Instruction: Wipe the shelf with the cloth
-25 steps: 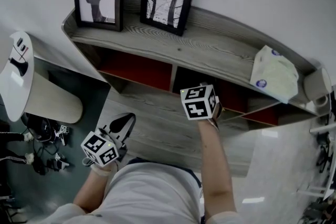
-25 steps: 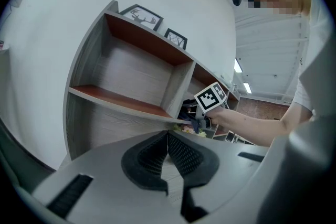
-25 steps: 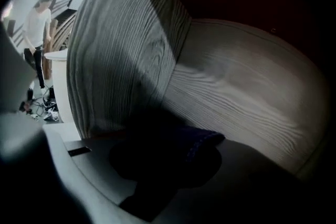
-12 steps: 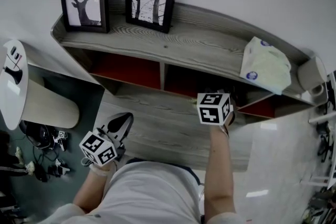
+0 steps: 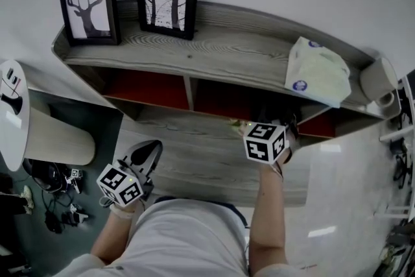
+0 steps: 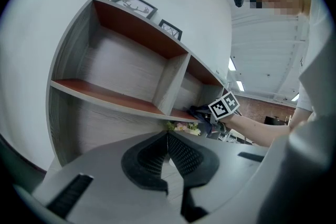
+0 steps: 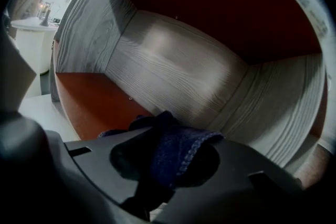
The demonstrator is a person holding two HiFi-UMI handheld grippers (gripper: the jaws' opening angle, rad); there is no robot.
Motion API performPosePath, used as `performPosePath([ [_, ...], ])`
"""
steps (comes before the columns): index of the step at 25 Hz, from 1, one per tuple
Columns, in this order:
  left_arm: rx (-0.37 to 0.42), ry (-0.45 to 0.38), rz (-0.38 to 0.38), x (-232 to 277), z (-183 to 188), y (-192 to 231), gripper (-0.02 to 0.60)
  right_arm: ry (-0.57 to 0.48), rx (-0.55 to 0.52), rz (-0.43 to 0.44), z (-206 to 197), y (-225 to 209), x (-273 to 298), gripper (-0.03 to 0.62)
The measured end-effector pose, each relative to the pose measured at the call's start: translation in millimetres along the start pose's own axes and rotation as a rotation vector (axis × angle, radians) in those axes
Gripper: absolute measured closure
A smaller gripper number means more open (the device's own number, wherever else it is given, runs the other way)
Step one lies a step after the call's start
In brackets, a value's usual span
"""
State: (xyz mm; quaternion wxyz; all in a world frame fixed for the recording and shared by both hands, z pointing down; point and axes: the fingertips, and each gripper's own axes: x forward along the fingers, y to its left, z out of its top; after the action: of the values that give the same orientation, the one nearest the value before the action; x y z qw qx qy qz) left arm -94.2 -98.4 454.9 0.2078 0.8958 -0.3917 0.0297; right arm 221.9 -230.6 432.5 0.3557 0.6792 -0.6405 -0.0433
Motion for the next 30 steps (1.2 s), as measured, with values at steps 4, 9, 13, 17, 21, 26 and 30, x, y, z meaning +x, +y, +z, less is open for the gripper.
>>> performPosePath([
  [4, -0.005, 0.005, -0.001, -0.5, -1.6, 1.8, 0.565, 0.013, -0.001, -0.026, -11.3, -6.5, -8.6, 0.500],
  [9, -0.003, 0.012, -0.010, 0.9, -2.7, -0.1, 0.565, 0.032, -0.023, -0.058, -21.8, -12.0, -22.3, 0.503],
  [13, -0.001, 0.015, -0.021, 3.9, -3.7, -4.1, 0.565, 0.049, -0.046, -0.076, -28.8, -14.0, -32.1, 0.507],
  [17, 0.004, 0.024, -0.032, 6.9, -5.6, -8.8, 0.565, 0.059, -0.048, -0.107, -31.2, -14.6, -34.6, 0.507],
  [21, 0.009, 0.029, -0.040, 9.2, -6.3, -14.1, 0.565, 0.073, -0.048, -0.118, -30.0, -14.2, -28.8, 0.514],
  [26, 0.008, 0.035, -0.036, 9.6, -9.1, -16.7, 0.565, 0.096, -0.015, -0.096, -25.4, -13.1, -15.3, 0.516],
  [30, 0.009, 0.040, -0.038, 10.5, -11.8, -20.7, 0.565, 0.120, 0.025, -0.099, -20.7, -13.7, -2.9, 0.516],
])
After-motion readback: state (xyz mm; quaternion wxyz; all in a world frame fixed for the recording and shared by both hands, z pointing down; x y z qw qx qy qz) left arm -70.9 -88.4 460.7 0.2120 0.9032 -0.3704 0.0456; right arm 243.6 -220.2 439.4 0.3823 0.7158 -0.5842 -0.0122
